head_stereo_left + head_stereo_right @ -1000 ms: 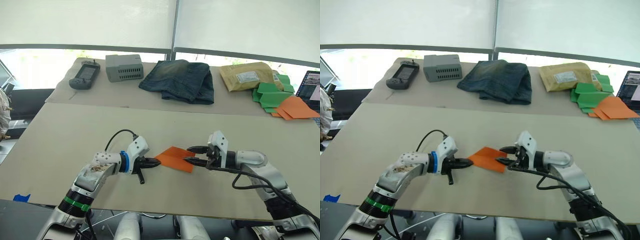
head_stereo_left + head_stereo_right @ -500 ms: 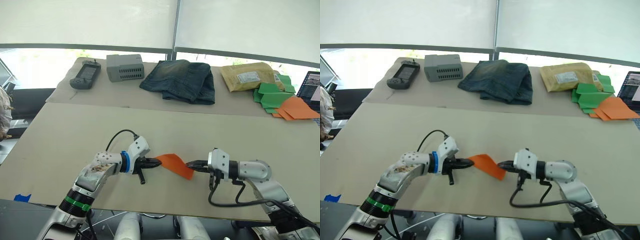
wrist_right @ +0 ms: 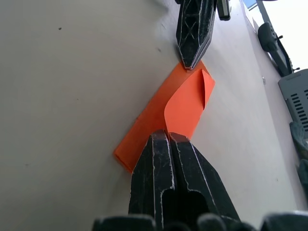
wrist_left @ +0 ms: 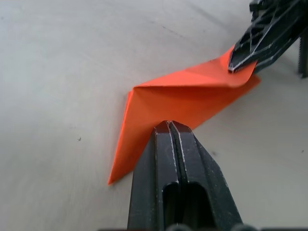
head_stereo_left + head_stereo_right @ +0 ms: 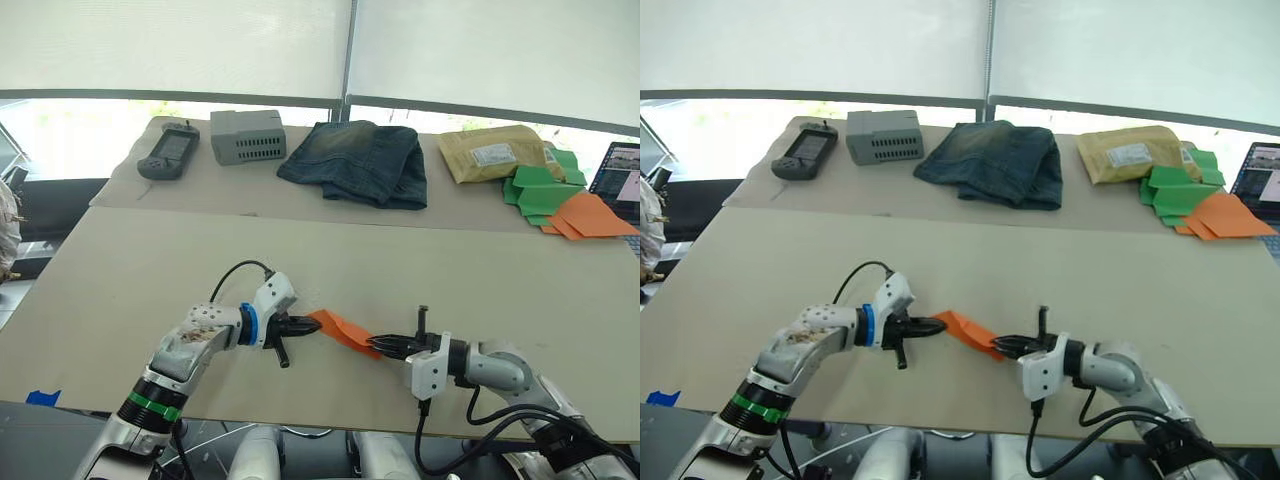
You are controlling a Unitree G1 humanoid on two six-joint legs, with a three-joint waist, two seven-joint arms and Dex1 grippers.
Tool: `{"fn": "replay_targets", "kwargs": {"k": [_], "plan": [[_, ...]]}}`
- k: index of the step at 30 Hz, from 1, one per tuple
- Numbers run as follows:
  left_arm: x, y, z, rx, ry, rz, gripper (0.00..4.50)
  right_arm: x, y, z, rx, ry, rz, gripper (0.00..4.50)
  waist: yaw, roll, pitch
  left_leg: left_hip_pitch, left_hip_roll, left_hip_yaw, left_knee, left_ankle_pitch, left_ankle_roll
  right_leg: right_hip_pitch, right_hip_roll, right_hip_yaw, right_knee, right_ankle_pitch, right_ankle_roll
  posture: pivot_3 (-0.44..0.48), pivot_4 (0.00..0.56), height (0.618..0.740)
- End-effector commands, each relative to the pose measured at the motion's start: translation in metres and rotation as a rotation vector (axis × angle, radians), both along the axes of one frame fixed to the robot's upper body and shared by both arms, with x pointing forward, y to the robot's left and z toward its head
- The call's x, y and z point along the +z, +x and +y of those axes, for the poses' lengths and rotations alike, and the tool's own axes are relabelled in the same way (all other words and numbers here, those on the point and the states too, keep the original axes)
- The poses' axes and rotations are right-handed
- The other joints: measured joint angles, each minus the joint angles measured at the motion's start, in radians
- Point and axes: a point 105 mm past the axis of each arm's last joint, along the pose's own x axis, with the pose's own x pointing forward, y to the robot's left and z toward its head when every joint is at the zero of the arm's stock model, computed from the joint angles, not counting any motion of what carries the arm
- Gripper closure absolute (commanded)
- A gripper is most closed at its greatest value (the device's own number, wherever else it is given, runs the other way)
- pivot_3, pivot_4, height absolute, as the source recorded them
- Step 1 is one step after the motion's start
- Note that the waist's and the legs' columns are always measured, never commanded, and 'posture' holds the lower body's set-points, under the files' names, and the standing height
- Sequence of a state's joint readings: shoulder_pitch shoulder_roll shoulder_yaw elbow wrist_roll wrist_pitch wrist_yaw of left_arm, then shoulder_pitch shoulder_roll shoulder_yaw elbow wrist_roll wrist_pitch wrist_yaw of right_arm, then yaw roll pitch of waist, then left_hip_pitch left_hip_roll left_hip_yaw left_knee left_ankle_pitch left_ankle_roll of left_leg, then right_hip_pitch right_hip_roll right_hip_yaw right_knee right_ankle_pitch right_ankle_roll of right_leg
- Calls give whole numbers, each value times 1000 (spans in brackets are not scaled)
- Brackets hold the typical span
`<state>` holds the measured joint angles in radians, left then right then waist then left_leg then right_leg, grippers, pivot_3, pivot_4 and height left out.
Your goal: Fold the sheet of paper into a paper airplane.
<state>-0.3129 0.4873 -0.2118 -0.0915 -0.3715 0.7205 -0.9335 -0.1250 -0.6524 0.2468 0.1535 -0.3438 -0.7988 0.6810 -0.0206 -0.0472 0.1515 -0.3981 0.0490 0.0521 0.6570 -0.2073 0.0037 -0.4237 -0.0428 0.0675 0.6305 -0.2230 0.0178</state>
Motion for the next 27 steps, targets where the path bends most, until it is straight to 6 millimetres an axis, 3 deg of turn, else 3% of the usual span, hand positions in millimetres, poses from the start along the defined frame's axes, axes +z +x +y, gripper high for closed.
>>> {"fn": "replay_targets", "kwargs": {"k": [1,6,10,13,17,27], "plan": [[18,5,12,51,-113,46,4500,-22,-3,-7,-19,-77,46,4478,-4,-2,0,0,0,0,0,0,0,0,0,0,0,0,0,0,150,718],[44,9,12,39,-201,5,4500,-24,-1,-9,-44,-78,49,4478,-7,-7,0,0,1,-1,0,0,0,0,0,-1,0,0,0,0,150,718],[63,12,-5,-2,-267,-59,4500,-27,-3,-8,-42,-86,49,4478,-5,-11,0,0,0,-1,0,0,0,1,0,-1,0,0,0,0,150,718],[63,4,-20,-84,-241,-118,4500,-27,-3,-6,-43,-84,48,4478,-10,-12,0,0,0,0,0,0,0,1,0,0,-1,0,-1,0,150,718],[59,-1,-31,-128,-225,-132,4500,-29,-4,-6,-47,-90,46,4478,-13,-12,0,0,0,0,0,0,0,1,0,0,0,1,-1,0,150,718],[9,16,-39,-104,0,-137,4500,-29,-9,-7,-61,-86,51,4478,-10,-12,0,-1,0,-1,0,0,0,1,0,0,-1,1,-1,0,150,718]]}}
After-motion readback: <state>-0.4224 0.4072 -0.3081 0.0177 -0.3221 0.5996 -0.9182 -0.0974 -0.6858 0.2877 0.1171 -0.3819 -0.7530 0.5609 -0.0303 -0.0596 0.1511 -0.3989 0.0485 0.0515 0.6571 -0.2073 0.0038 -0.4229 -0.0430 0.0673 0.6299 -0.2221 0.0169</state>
